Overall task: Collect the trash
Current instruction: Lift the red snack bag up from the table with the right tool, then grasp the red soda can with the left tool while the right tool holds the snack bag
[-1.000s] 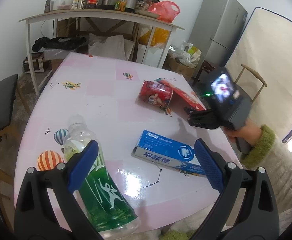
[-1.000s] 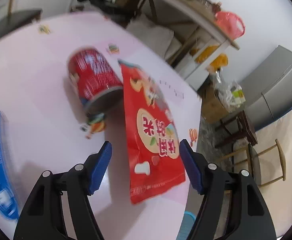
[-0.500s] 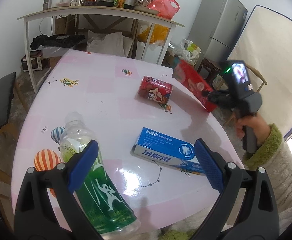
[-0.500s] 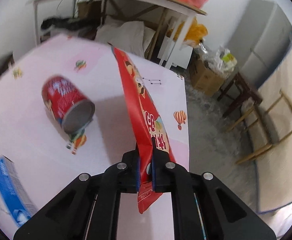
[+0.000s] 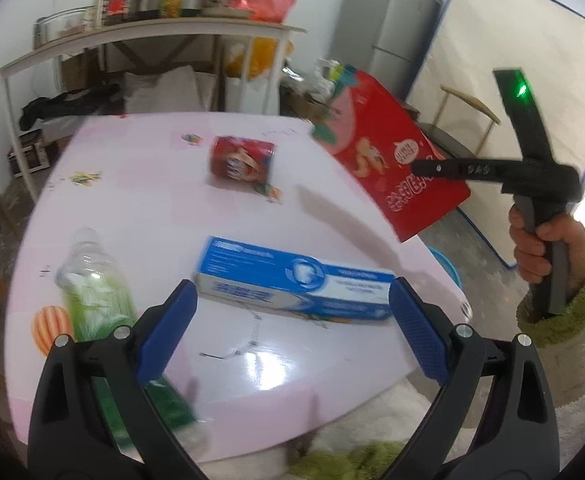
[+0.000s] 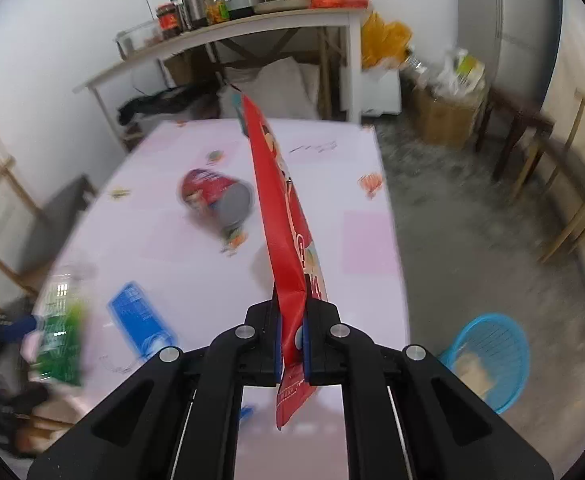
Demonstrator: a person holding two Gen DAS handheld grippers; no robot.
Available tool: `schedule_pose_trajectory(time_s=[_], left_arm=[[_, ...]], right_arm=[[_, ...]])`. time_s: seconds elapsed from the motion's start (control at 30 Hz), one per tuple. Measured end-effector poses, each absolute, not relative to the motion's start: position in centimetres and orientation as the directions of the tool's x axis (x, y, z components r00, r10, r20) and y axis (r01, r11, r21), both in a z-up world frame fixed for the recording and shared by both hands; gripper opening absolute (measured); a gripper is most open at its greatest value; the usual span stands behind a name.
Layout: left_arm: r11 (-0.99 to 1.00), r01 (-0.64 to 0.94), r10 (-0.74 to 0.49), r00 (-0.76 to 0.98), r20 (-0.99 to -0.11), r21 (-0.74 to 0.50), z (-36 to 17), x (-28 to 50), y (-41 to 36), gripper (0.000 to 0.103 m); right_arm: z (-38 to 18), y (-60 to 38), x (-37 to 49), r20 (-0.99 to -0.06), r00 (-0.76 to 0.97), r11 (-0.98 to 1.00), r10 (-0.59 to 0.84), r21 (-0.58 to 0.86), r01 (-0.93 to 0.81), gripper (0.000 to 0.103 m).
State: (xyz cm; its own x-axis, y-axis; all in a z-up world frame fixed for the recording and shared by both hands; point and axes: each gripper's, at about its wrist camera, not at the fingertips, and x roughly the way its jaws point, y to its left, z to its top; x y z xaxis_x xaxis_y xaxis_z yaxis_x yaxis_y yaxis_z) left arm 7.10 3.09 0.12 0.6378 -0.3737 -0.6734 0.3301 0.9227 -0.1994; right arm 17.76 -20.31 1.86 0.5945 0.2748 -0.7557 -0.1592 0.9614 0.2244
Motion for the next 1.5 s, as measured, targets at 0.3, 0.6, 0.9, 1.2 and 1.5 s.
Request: schedule_pose_trajectory(time_s=[0.3, 0.6, 0.9, 1.2, 1.5], left_arm=[[0.909, 0.353, -0.394, 0.563, -0.726, -0.22, -2.0, 7.1, 0.2, 0.093], [0.93, 0.335, -0.335, 0.6, -0.726, -0.152, 1.3, 9.7, 2.6, 0.093], [0.929, 0.302, -0.357, 0.586, -0.727, -0.213, 8.4, 22.6, 6.1, 0.093], [0.878, -0.037, -0.433, 0.364, -0.825, -0.477, -2.9, 44.1, 5.3, 0.079], [0.861, -0.088, -0.459, 0.292, -0.839, -0.501, -7.5, 49.1, 1.1, 0.071]], right_arm=[[1.5, -23.3, 16.9, -0.73, 0.586, 0.93, 0.351, 0.346, -0.127, 0.007], [1.8, -25.2, 19.3, -0.668, 0.615, 0.883, 0.418, 0.458, -0.102, 0.007], [1.4, -25.6, 22.6, -0.614, 0.663, 0.853, 0.428, 0.517, -0.072, 0.007], [-0.1, -26.3, 23.2, -0.627, 0.652, 0.836, 0.427, 0.549, -0.018, 0.007], [-0.8, -27.6, 23.4, -0.627, 0.651, 0.815, 0.428, 0.579, 0.022, 0.007]])
